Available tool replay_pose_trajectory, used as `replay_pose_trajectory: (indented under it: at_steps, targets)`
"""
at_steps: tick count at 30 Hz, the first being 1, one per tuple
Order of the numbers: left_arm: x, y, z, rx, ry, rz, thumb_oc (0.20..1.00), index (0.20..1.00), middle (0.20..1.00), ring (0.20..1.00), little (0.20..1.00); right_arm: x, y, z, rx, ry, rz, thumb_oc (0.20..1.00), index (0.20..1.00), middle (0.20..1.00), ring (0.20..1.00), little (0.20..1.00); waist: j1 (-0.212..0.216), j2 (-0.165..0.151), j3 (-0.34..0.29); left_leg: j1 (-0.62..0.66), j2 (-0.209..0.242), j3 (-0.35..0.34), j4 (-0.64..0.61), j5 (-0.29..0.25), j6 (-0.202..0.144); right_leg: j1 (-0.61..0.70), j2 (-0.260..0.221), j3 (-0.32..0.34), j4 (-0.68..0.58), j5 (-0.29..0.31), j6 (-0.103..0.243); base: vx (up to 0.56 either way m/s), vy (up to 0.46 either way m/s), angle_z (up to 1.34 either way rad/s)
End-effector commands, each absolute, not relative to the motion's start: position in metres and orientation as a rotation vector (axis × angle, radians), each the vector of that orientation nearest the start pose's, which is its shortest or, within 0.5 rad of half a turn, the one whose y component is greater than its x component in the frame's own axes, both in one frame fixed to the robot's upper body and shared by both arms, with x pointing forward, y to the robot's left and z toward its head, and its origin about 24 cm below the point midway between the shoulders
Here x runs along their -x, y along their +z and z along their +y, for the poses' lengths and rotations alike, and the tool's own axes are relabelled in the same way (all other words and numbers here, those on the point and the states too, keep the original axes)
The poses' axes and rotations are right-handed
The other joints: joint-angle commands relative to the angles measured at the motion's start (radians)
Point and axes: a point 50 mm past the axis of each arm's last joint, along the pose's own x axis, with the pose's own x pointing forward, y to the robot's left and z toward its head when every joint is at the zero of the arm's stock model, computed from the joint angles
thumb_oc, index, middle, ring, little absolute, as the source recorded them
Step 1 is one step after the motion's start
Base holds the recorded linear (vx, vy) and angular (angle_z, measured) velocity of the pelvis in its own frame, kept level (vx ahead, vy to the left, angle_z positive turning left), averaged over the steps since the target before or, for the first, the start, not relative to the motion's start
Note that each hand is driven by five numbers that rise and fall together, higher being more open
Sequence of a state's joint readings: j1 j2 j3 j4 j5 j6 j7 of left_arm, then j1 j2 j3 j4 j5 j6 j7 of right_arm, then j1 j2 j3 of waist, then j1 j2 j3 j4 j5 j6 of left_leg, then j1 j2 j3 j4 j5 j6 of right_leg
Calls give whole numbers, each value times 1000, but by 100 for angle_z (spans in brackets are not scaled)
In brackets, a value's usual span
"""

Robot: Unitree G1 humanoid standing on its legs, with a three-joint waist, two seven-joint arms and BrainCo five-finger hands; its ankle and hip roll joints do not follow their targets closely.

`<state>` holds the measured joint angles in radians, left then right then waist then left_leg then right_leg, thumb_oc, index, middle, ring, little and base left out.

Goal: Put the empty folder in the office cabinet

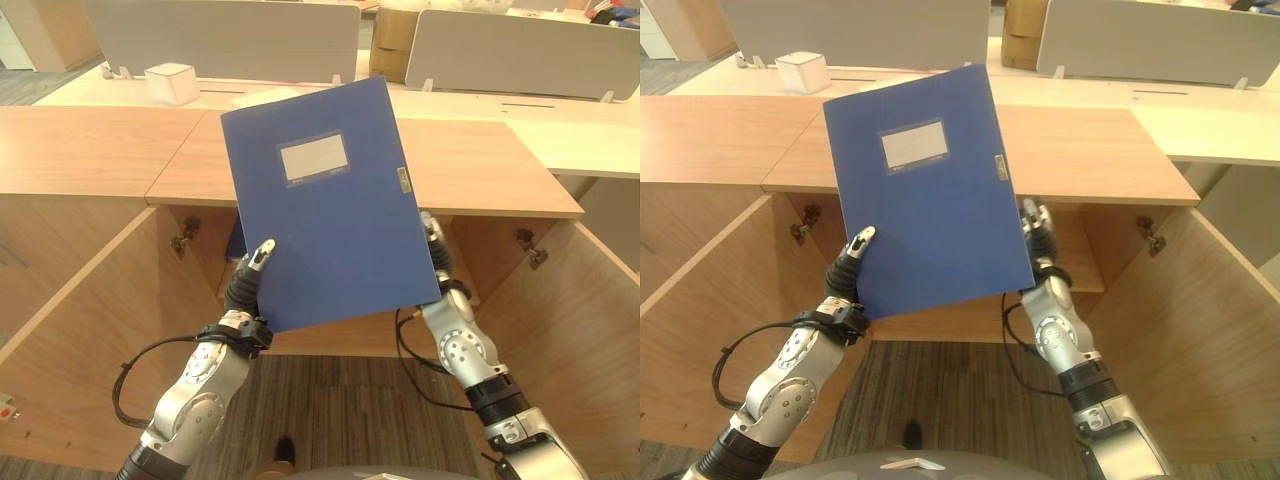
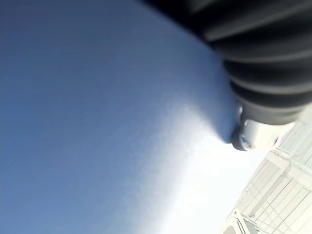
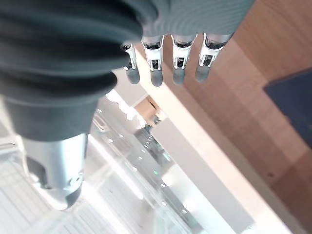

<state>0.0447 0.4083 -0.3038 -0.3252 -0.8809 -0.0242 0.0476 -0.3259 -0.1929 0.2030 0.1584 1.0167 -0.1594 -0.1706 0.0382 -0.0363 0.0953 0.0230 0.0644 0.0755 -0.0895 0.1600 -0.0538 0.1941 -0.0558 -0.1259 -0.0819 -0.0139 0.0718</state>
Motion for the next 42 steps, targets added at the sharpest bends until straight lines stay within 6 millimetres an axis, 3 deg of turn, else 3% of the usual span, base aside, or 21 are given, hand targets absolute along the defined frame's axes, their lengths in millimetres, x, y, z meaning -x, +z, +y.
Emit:
replay_pose_trajectory:
  at_steps: [1,7,11,16,17,18,19,23,32,42]
  targets:
    - [-225,121,148,471,-342,-234,200,200,200,200,200,-325,144,-158,-813,-45,-353,1000,1000,1000,1000,1000,-4,-40,-34,105,4,21,2,-215,-33,-71,-75,-42,-5,-20,78,31,15,-1]
    - [-223,119,155,449,-298,-233,200,200,200,200,200,-323,139,-180,-749,-206,-360,1000,1000,1000,1000,1000,-7,-36,-35,109,2,20,2,-220,-31,-65,-77,-45,-5,-21,80,0,0,0]
    - [-223,119,156,446,-293,-237,200,200,200,200,200,-324,136,-181,-746,-215,-347,1000,1000,1000,1000,1000,-8,-35,-33,112,1,20,2,-221,-30,-63,-77,-44,-5,-22,79,0,0,0]
    - [-223,122,153,448,-318,-243,200,200,200,200,200,-322,131,-157,-757,-62,-290,1000,1000,1000,1000,1000,-11,-38,-26,113,1,26,2,-220,-32,-65,-77,-39,-5,-20,77,0,0,0]
    - [-224,122,151,442,-333,-241,200,200,200,200,200,-315,133,-135,-731,88,-268,1000,1000,1000,1000,1000,-13,-40,-22,112,2,27,2,-217,-33,-68,-76,-36,-5,-18,76,0,0,0]
    - [-224,122,151,442,-333,-241,200,200,200,200,200,-315,133,-135,-731,88,-268,1000,1000,1000,1000,1000,-13,-40,-22,112,2,27,2,-217,-33,-68,-76,-36,-5,-18,76,0,0,0]
    - [-225,123,150,434,-342,-240,200,200,200,200,200,-303,135,-113,-696,257,-251,1000,1000,1000,1000,1000,-17,-43,-19,109,3,29,2,-213,-35,-71,-76,-35,-5,-16,75,0,0,0]
    - [-223,123,153,423,-350,-238,200,200,200,200,200,-283,140,-92,-627,507,-249,1000,1000,1000,1000,1000,-19,-48,-16,102,6,27,2,-209,-38,-76,-77,-36,-5,-15,74,-1,-2,-1]
    - [-217,123,161,422,-339,-250,200,200,200,200,200,-265,141,-82,-557,709,-224,1000,1000,1000,1000,1000,-16,-55,-19,101,10,27,2,-207,-42,-74,-75,-42,-5,-18,73,0,0,1]
    - [-218,125,162,385,-357,-256,200,200,200,200,200,-265,115,-83,-435,739,-48,1000,1000,1000,1000,1000,-16,-58,-17,100,14,26,2,-204,-46,-76,-72,-44,-5,-19,73,0,0,0]
